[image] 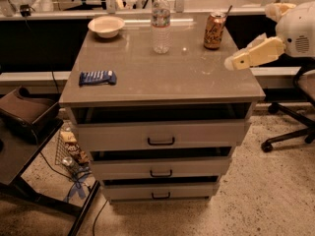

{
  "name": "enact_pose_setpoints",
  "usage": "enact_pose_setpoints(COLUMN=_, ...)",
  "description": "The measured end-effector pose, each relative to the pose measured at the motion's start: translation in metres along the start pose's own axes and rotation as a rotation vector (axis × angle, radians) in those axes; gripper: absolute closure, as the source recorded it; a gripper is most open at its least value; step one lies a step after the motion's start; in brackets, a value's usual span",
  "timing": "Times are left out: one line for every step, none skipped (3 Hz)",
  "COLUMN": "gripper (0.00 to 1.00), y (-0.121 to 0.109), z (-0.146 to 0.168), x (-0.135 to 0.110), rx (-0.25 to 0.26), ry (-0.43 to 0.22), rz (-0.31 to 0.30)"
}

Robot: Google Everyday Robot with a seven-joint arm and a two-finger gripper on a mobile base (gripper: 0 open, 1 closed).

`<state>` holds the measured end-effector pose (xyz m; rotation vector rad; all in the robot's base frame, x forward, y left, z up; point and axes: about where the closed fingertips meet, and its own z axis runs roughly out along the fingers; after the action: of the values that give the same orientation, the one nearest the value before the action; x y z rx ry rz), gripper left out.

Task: Knock water bottle over

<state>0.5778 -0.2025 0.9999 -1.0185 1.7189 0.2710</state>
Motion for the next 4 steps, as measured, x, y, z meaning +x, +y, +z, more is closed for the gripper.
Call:
enact_pose_setpoints(gripper=0.00, y=-0.013, z=0.037, x=-0.015, rx=0.003, ry=-0.062, rz=0.042)
enact_pose_setpoints(gripper=0.00, y=-0.045, z=0.099, x=-0.034, rx=0.018, ry=-0.111, rz=0.085)
enact_pose_setpoints(gripper=0.00, y=-0.068, z=0.156, x=-0.047, rx=0.023, ry=-0.142, rz=0.127)
enact_pose_setpoints(gripper=0.00, y=-0.080, z=0.224, x=-0.055, rx=-0.004, ry=-0.235, rz=0.237)
